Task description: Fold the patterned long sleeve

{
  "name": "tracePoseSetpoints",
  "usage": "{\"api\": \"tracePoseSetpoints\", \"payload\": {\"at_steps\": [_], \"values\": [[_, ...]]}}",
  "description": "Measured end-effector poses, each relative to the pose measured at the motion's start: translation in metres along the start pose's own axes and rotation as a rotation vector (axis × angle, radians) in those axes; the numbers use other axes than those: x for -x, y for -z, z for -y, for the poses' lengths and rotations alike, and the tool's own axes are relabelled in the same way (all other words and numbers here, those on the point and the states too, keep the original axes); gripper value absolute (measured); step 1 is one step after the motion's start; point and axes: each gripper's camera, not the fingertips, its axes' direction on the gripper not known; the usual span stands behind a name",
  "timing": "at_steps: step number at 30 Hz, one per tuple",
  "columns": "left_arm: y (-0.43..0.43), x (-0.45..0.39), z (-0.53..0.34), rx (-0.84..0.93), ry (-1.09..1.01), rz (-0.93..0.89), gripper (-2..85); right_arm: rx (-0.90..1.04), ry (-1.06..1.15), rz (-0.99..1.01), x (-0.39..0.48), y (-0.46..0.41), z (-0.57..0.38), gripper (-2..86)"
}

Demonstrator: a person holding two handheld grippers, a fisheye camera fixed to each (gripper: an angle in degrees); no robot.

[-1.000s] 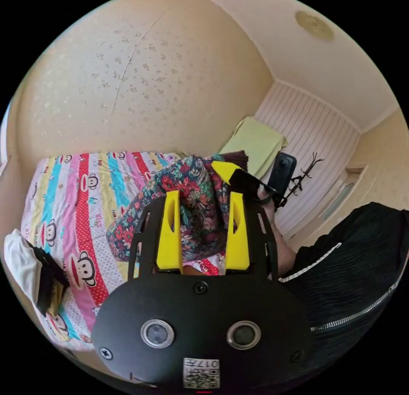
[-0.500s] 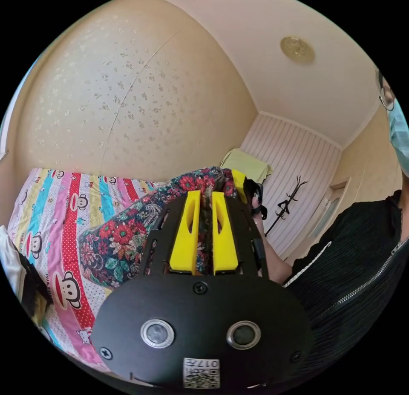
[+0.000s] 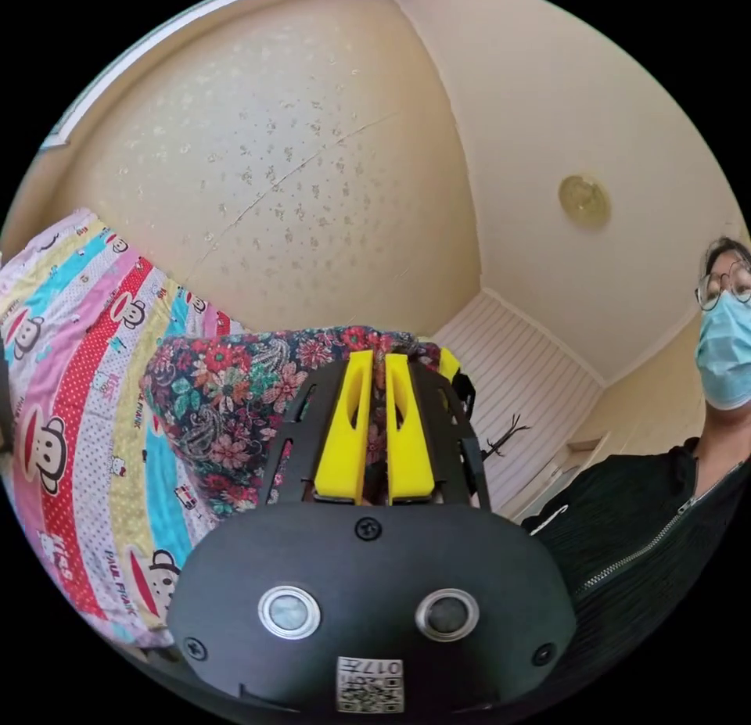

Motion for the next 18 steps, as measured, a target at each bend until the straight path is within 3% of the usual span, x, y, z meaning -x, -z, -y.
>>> {"api": "tracePoseSetpoints", "payload": {"at_steps": [9, 13, 16, 18], "values": [[0.084, 0.014, 0.085, -0.128, -0.017, -0.220, 1.0, -0.191, -0.226, 0.263, -0.061, 0.036, -0.024, -0.1], [0.164, 0.039, 0.126, -0.321, 0.027, -0.284, 0.9, -0.268, -0.287, 0.304, -0.077, 0.055, -0.035, -0.1], [0.234, 0.057, 0.150, -0.440, 0.011, -0.214, 1.0, -0.367, -0.306, 0.333, -0.086, 0.082, -0.043, 0.0], [0.265, 0.058, 0.164, -0.418, -0.040, -0.139, 1.2, -0.384, -0.266, 0.298, -0.084, 0.101, -0.035, 0.0]]}}
